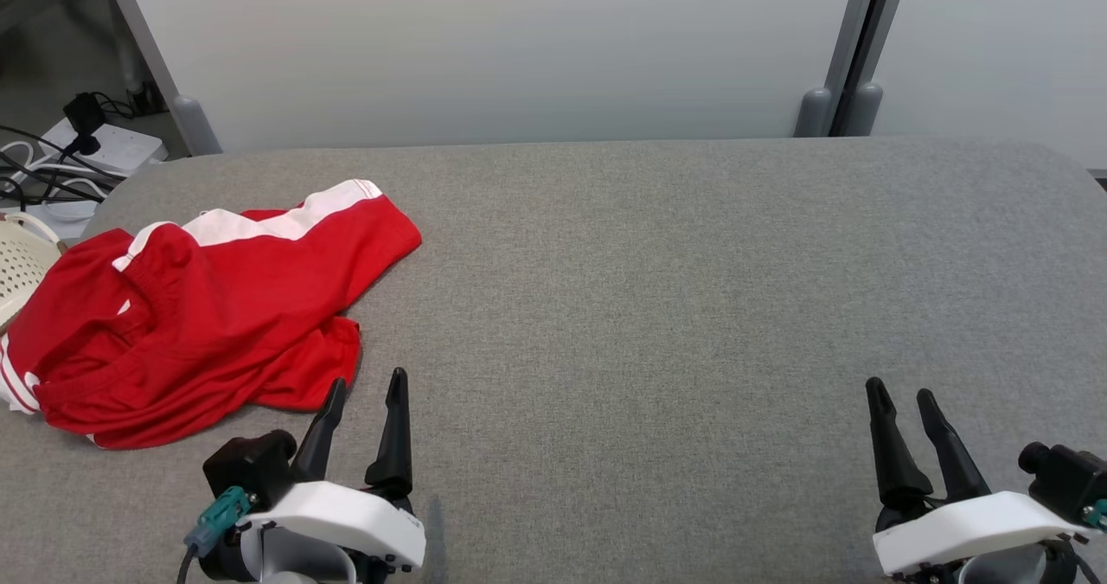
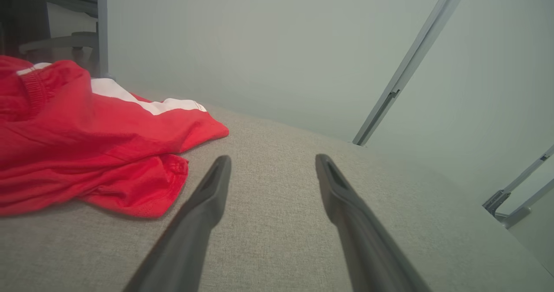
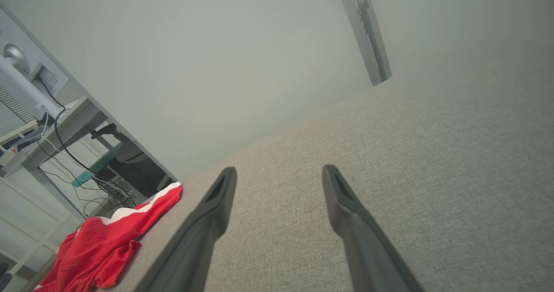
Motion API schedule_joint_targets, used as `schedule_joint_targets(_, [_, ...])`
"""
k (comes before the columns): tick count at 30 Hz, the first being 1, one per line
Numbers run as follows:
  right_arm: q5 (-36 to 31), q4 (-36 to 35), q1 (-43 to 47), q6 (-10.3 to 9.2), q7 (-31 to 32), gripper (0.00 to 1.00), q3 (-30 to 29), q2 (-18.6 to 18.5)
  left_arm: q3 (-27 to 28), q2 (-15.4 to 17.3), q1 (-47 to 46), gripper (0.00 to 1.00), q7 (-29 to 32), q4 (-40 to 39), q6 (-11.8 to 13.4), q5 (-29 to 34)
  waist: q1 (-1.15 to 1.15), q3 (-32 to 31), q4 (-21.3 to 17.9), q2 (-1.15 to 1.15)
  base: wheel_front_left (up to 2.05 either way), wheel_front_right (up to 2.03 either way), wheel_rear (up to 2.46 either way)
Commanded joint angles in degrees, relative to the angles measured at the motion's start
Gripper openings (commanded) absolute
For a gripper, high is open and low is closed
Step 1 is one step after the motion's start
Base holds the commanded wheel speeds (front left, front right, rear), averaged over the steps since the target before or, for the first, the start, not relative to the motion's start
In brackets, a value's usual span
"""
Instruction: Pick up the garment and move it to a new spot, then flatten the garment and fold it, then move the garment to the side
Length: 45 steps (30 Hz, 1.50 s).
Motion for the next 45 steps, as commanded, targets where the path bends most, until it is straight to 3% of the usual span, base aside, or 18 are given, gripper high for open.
schedule_joint_targets(1, [-1.9,-2.2,-2.7,0.06,-1.2,1.0,1.3,-1.0,0.8,0.5,-3.6,1.0,-1.0,-2.0,0.7,2.3,0.0,0.0,0.0,0.0,0.0,0.0,0.0])
schedule_joint_targets(36, [-26.3,-5.0,-3.3,0.09,-7.3,1.0,3.5,-1.3,-1.8,0.8,-6.5,1.0,-7.0,-3.0,3.5,26.4,0.0,-0.7,0.5,0.0,0.0,0.0,0.0])
schedule_joint_targets(45, [-26.3,-4.5,-3.2,0.09,-7.3,1.0,3.6,-1.2,-0.6,0.6,-6.1,1.0,-7.0,-2.2,3.3,26.4,0.0,-0.8,0.9,0.0,0.0,0.0,0.0])
